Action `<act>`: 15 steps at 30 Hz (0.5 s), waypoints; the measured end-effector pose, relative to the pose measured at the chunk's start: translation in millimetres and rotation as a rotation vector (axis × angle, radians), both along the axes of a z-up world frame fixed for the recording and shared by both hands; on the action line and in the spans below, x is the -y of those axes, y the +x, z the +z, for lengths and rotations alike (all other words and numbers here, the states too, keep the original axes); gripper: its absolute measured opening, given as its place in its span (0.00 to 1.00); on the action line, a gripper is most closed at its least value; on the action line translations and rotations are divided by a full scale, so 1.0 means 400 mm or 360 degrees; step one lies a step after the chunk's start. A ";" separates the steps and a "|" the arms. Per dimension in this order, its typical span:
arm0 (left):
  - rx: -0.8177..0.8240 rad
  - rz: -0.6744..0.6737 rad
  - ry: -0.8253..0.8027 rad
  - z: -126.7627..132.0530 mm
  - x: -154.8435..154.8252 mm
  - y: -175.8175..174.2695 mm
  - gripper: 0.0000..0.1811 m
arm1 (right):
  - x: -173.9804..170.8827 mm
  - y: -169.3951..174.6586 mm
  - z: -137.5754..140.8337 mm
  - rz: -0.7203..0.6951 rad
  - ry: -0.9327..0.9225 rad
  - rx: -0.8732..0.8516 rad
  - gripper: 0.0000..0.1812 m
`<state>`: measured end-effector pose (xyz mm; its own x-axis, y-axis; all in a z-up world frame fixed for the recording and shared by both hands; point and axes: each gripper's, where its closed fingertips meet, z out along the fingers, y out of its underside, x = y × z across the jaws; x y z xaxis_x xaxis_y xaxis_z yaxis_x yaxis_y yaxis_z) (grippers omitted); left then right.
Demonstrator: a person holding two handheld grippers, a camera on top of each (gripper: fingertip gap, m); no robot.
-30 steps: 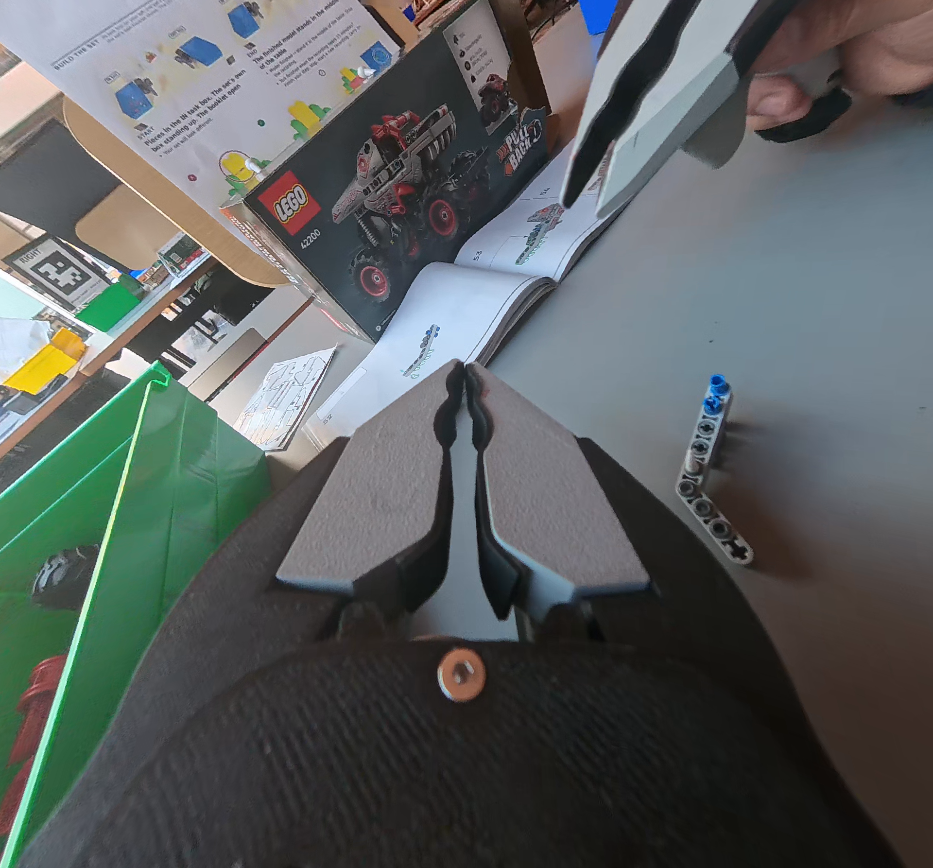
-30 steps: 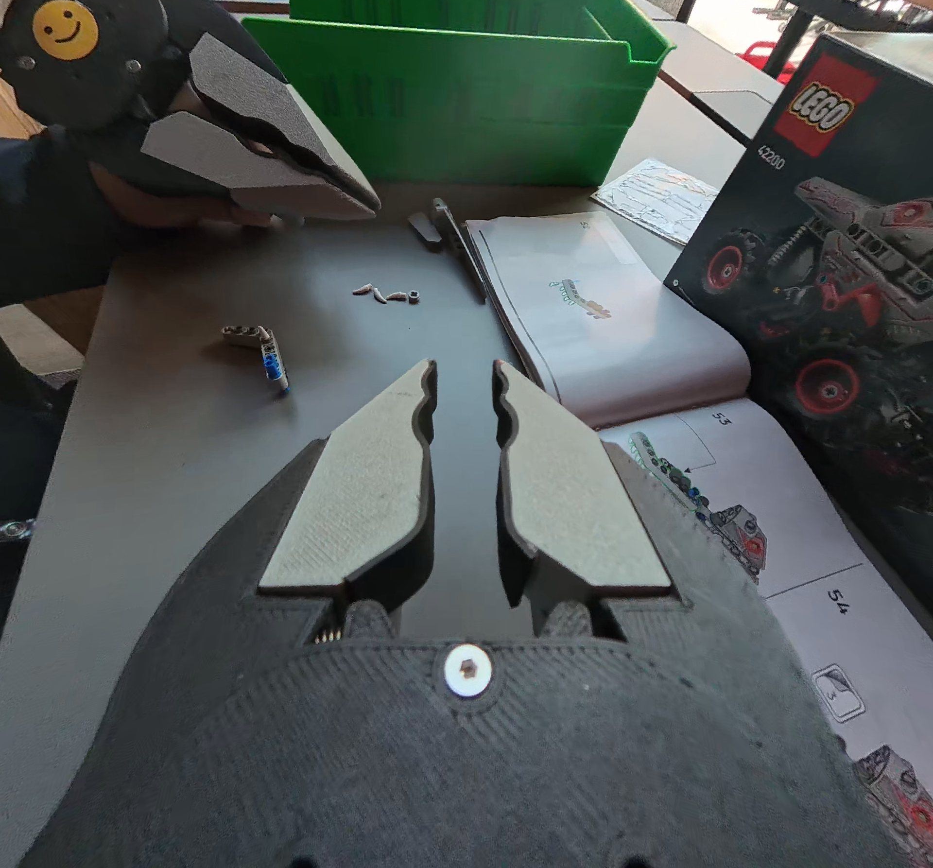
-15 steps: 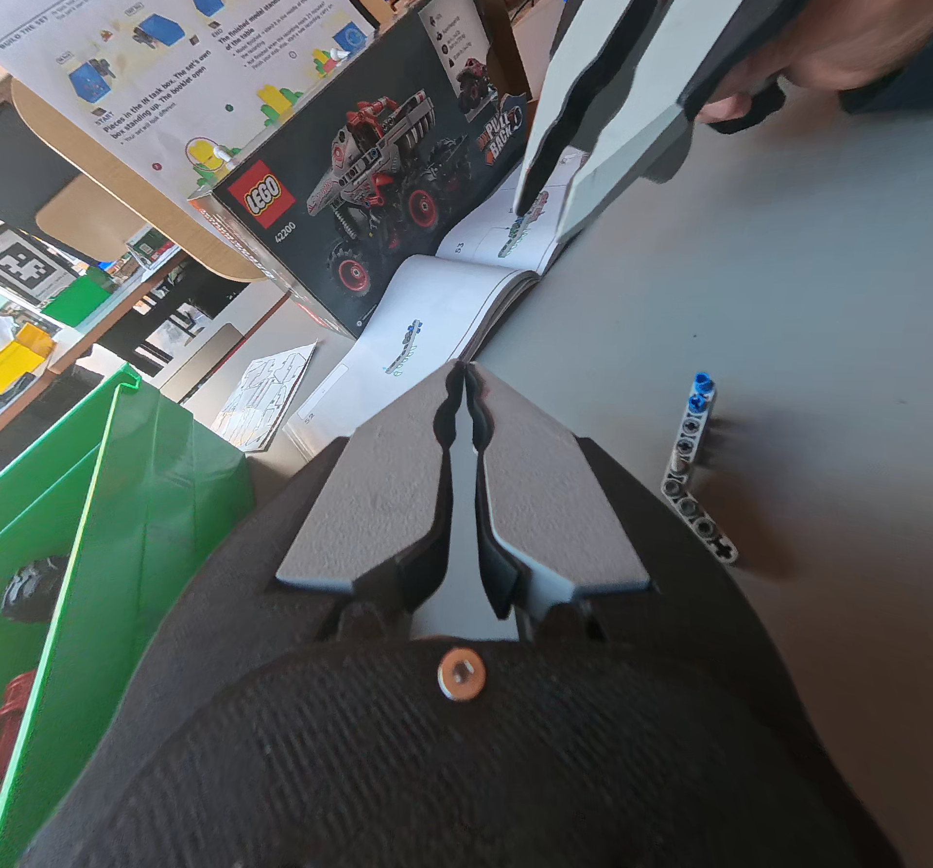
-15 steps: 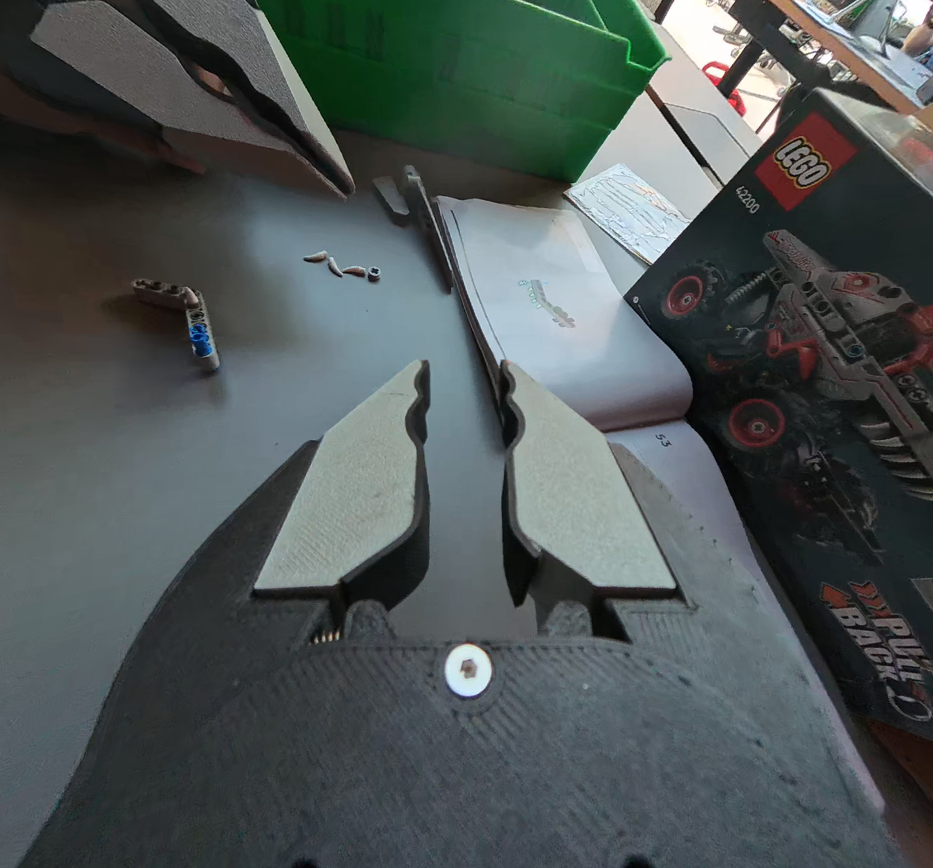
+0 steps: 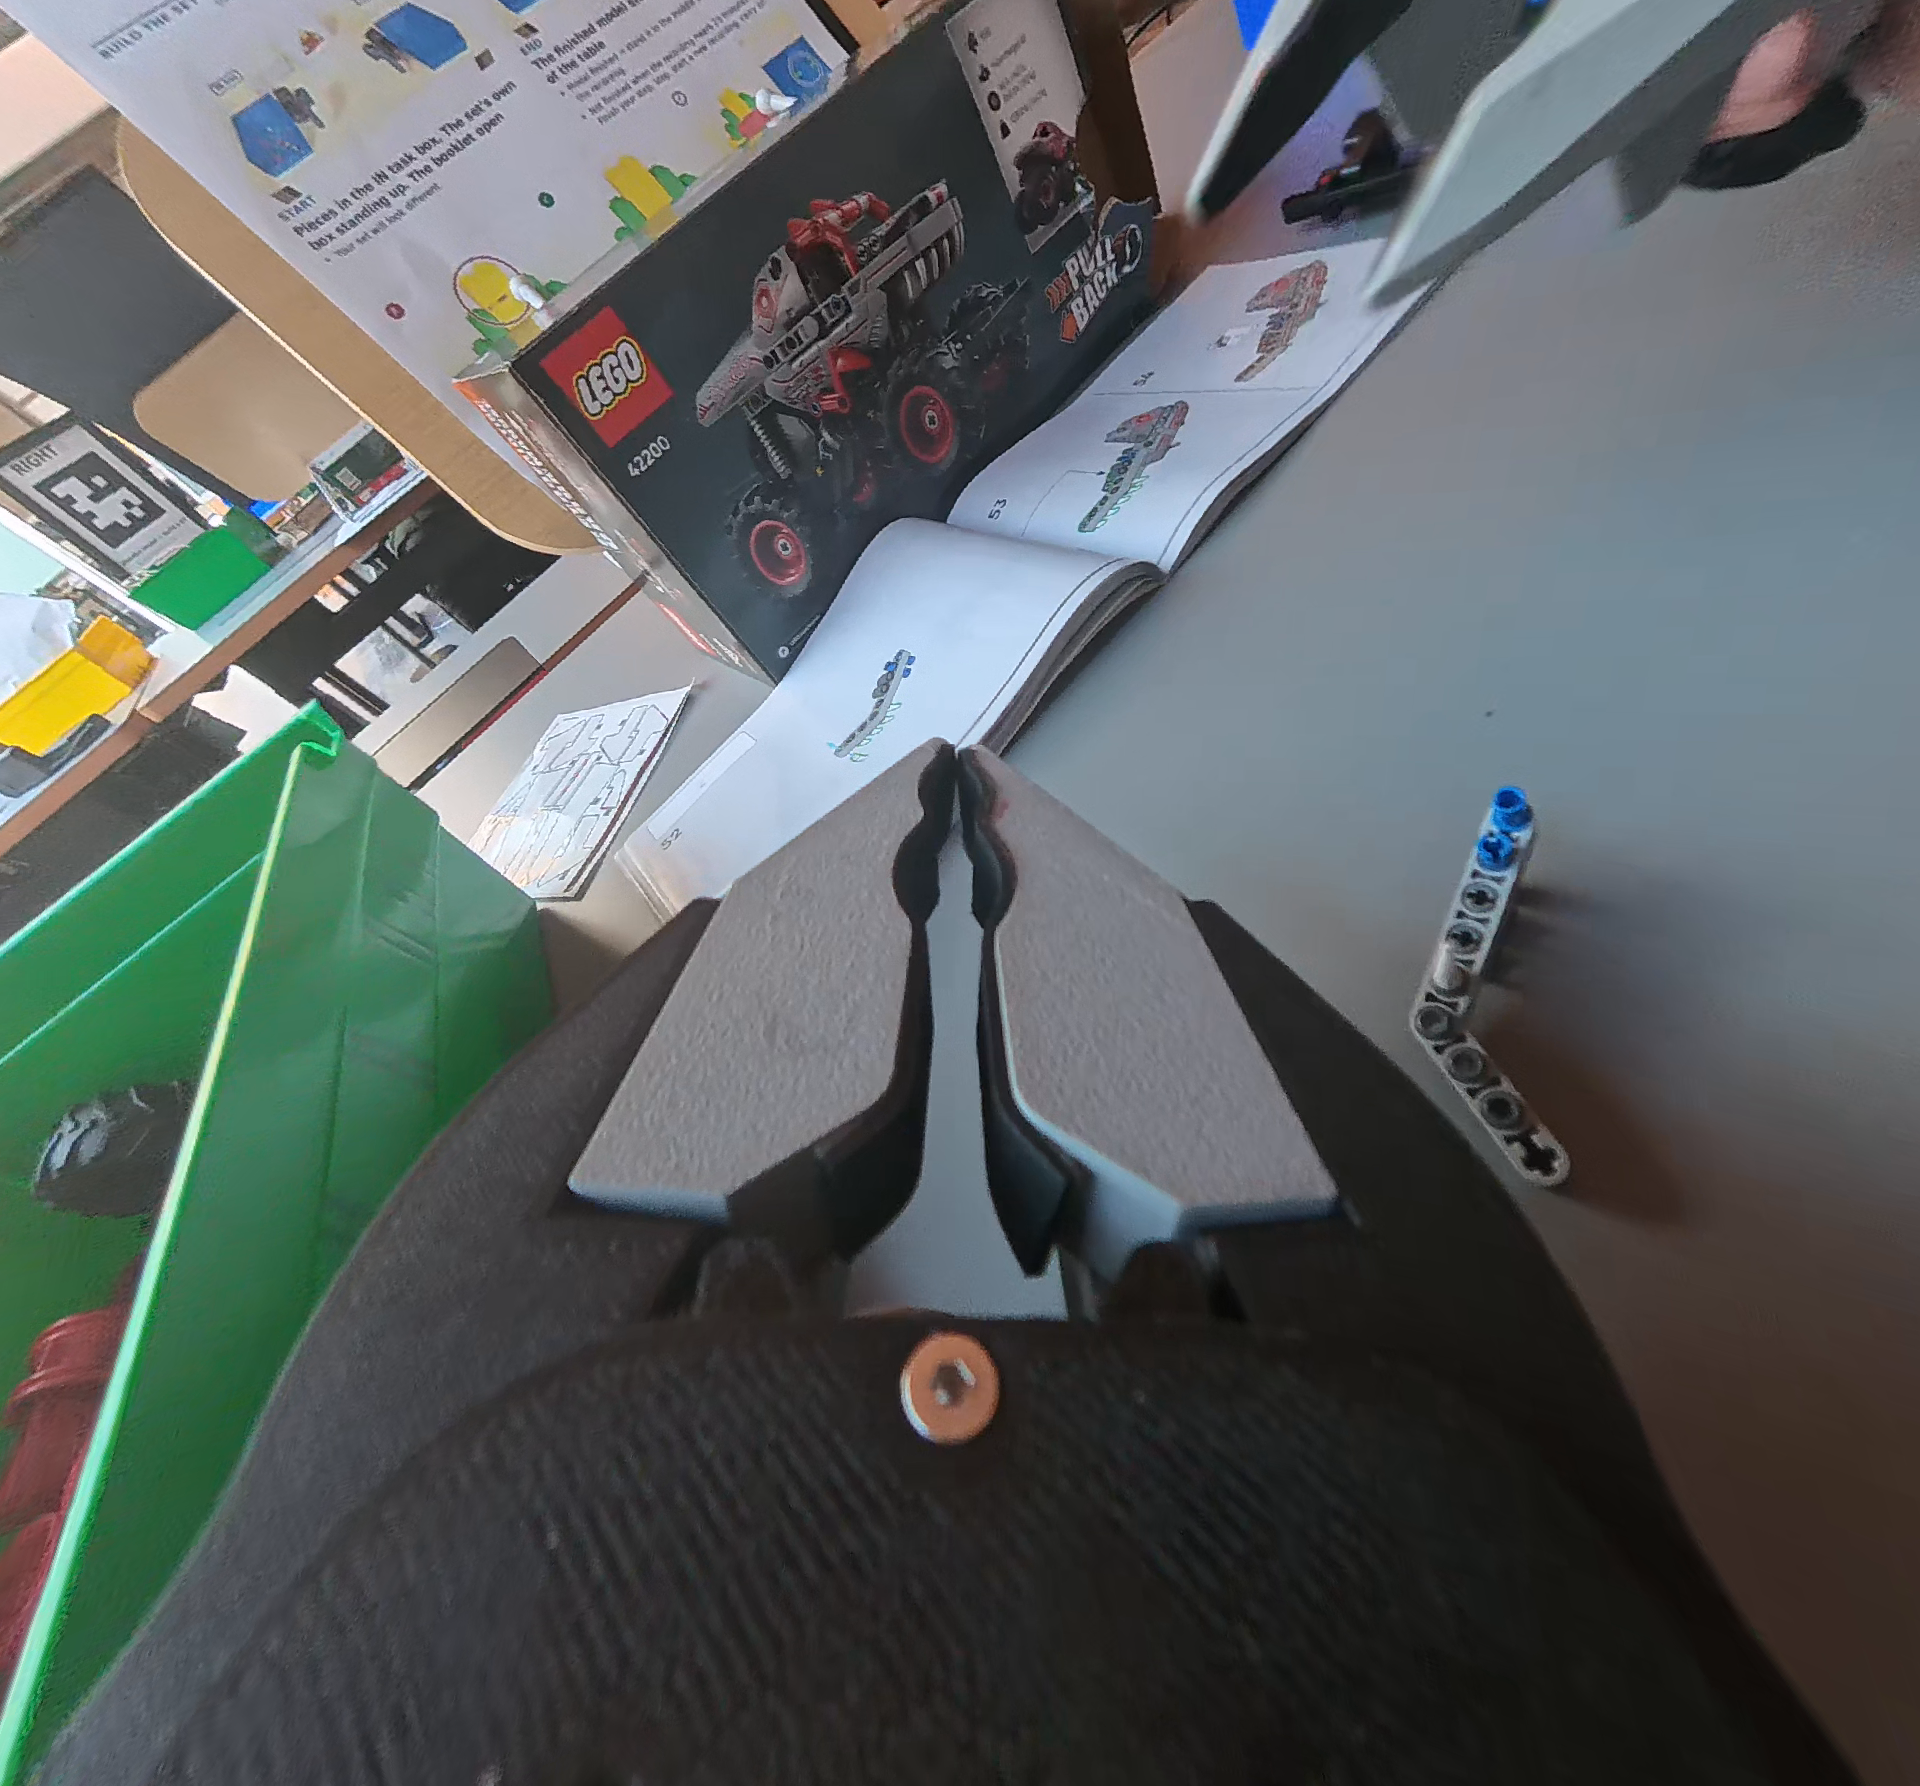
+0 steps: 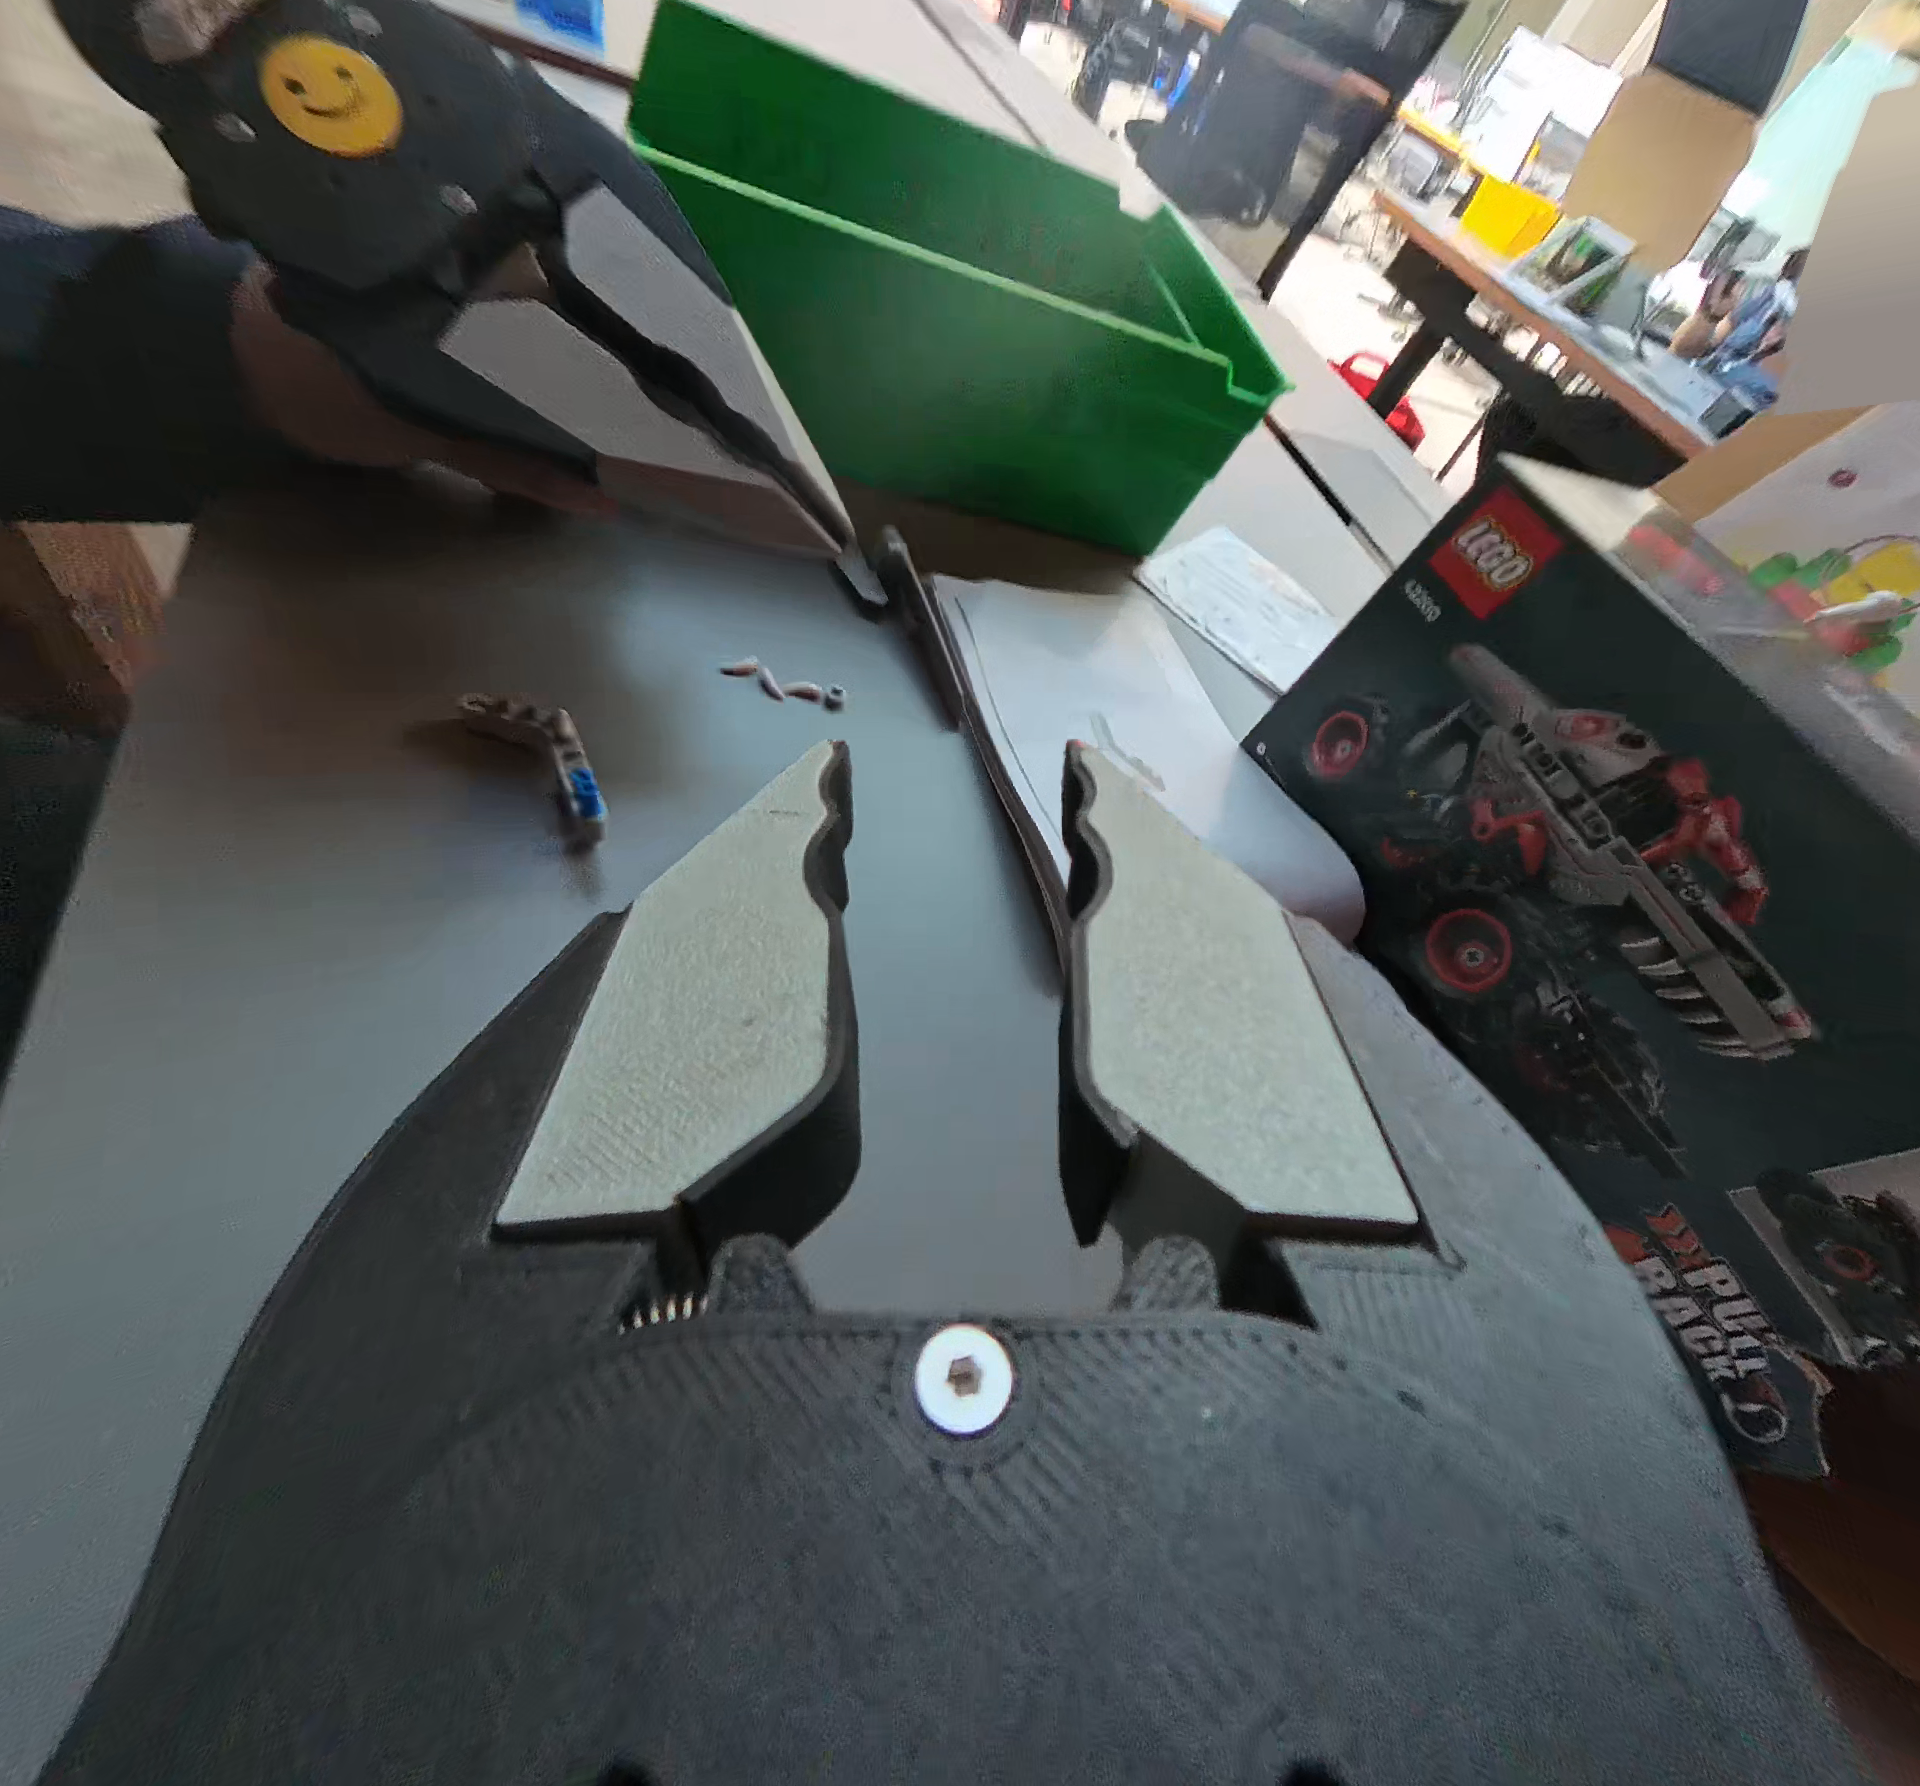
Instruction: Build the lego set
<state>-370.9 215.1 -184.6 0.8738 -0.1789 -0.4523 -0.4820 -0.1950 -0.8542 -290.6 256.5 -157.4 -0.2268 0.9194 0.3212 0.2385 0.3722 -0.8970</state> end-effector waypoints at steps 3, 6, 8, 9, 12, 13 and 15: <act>0.0029 -0.0010 0.0036 0.011 0.005 0.000 0.00 | 0.103 0.082 0.069 0.0096 -0.0026 -0.0214 0.21; 0.0079 -0.0054 0.0078 0.024 0.015 0.010 0.00 | 0.255 0.196 0.073 0.0146 0.0005 -0.0352 0.17; 0.0111 -0.0066 0.0131 0.042 0.030 0.017 0.00 | 0.372 0.262 0.033 0.0162 0.0018 -0.0359 0.12; 0.0138 -0.0069 0.0166 0.056 0.047 0.023 0.00 | 0.435 0.289 -0.002 0.0193 0.0000 -0.0314 0.12; 0.0293 -0.0153 0.0175 0.072 0.170 0.096 0.01 | 0.587 0.341 -0.181 0.0287 -0.0162 -0.0015 0.15; 0.0356 -0.0210 0.0140 0.067 0.228 0.137 0.01 | 0.617 0.351 -0.256 0.0283 -0.0201 0.0104 0.16; 0.0485 -0.0325 0.0069 0.046 0.348 0.218 0.02 | 0.621 0.351 -0.399 0.0211 -0.0218 0.0276 0.15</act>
